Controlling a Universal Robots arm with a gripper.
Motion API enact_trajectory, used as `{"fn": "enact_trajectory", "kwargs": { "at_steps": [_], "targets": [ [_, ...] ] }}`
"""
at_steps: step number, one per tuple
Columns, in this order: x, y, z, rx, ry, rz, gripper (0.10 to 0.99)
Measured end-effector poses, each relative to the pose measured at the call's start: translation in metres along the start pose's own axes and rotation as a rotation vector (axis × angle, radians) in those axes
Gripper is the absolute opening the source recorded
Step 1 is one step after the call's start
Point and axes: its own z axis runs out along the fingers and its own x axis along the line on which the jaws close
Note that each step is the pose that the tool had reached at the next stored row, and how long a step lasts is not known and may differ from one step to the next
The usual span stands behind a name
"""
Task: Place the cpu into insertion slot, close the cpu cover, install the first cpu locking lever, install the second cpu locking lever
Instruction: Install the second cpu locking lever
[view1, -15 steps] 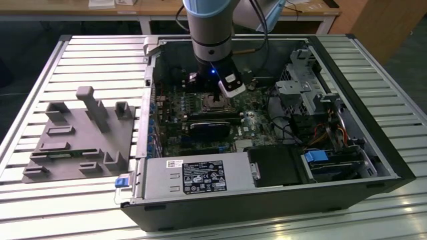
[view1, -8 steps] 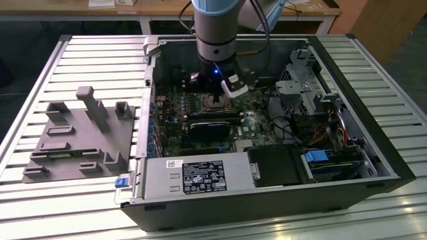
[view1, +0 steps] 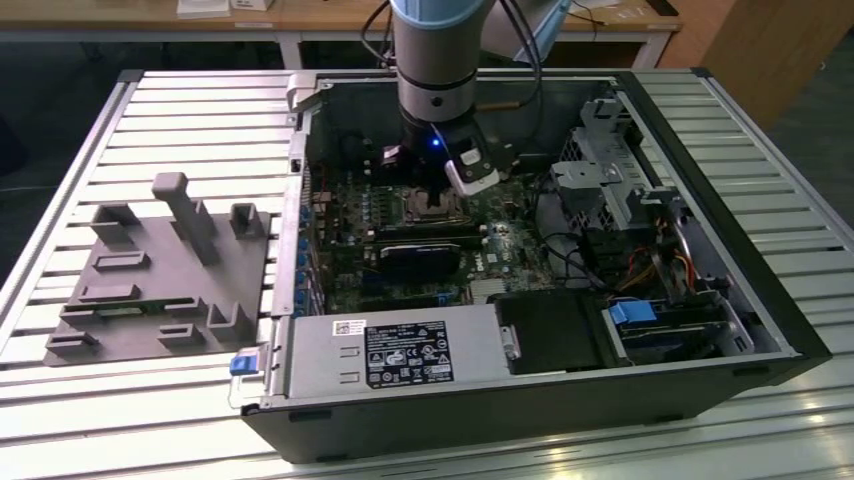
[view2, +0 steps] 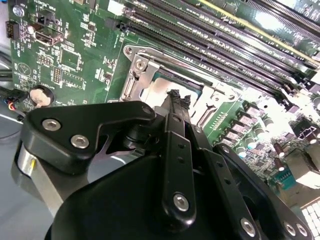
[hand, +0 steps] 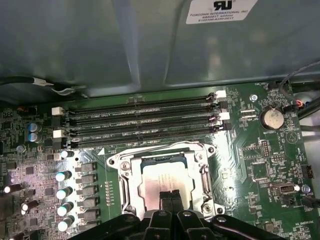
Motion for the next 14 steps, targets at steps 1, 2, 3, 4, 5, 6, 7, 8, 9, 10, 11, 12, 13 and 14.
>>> {"fn": "enact_trajectory", "kwargs": {
  "at_steps": [1, 2, 3, 4, 5, 6, 7, 8, 9, 10, 11, 12, 13, 14],
  "targets": [
    [-0.0001, 0.0003, -0.0018, 0.000, -0.0001, 0.000, 0.102],
    [-0.0003, 0.0007, -0.0045, 0.000, -0.0001, 0.000, 0.102],
    [-0.0004, 0.0011, -0.0067, 0.000, -0.0001, 0.000, 0.102],
    [-0.0005, 0.0014, -0.0086, 0.000, -0.0001, 0.000, 0.102],
    [-0.0005, 0.0015, -0.0094, 0.000, 0.0000, 0.000, 0.102],
    [-0.0005, 0.0016, -0.0093, 0.000, -0.0002, 0.000, 0.102],
    [-0.0005, 0.0016, -0.0093, 0.000, -0.0002, 0.000, 0.102],
    [-0.0005, 0.0016, -0.0093, 0.000, -0.0002, 0.000, 0.102],
    [-0.0005, 0.0016, -0.0093, 0.000, -0.0002, 0.000, 0.102],
    [-0.0005, 0.0016, -0.0093, 0.000, -0.0002, 0.000, 0.102],
    [-0.0005, 0.0016, -0.0094, 0.000, -0.0001, 0.000, 0.102],
    [-0.0005, 0.0016, -0.0094, 0.000, -0.0001, 0.000, 0.102],
    [-0.0005, 0.0016, -0.0095, 0.000, -0.0001, 0.000, 0.102],
    [-0.0005, 0.0016, -0.0094, 0.000, -0.0002, 0.000, 0.102]
  ]
}}
